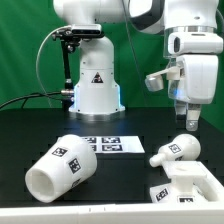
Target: Assemble lamp
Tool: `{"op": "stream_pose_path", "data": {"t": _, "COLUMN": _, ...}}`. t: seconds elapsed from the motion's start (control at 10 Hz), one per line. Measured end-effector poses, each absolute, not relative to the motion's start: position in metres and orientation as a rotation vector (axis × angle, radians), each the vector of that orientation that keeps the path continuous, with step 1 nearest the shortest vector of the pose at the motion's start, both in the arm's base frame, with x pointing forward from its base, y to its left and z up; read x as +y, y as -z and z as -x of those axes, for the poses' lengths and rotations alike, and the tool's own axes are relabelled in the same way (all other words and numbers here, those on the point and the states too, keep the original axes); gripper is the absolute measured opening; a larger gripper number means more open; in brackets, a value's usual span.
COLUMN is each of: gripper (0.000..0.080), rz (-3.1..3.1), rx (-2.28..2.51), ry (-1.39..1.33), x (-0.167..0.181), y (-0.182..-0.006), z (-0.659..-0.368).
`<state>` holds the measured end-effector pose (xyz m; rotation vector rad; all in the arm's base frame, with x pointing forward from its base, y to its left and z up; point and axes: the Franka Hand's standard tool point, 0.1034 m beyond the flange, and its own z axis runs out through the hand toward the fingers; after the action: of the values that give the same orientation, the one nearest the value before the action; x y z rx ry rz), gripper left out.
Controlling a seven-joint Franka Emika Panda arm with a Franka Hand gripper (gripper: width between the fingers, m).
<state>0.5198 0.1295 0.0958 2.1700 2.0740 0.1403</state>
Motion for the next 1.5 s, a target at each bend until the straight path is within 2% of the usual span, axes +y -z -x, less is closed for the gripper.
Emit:
{"op": "stream_pose_path", "data": {"t": 0.2, "gripper": 0.0698, "rz": -2.025, "rx": 2.212, "ry": -0.12, "x": 0.128, "y": -0.094, "z": -0.518}}
{"op": "stream_pose_path", "data": {"t": 0.4, "gripper": 0.0698, "rz": -1.988, "rx": 2.295, "ry": -0.038, "x": 0.124, "y": -0.07, "z": -0.493}}
{"op": "stream_pose_path", "data": {"t": 0.5, "gripper": 0.0698, "rz": -1.959, "rx": 2.326, "ry": -0.02, "x": 0.129, "y": -0.064, "z": -0.488}}
{"op": "stream_pose_path", "data": {"t": 0.9, "gripper": 0.0698, "rz": -1.962, "rx": 2.326, "ry": -0.015, "x": 0.129, "y": -0.062, "z": -0.486}}
{"op": "stream_pose_path", "data": {"t": 1.2, "gripper": 0.0698, "rz": -2.039, "rx": 2.295, "ry": 0.023, "x": 0.142, "y": -0.036, "z": -0.45}}
{"op": "stream_pose_path", "data": {"t": 1.5, "gripper": 0.0698, "rz": -2.06, "rx": 2.292, "ry": 0.018, "x": 0.133, "y": -0.022, "z": -0.449}}
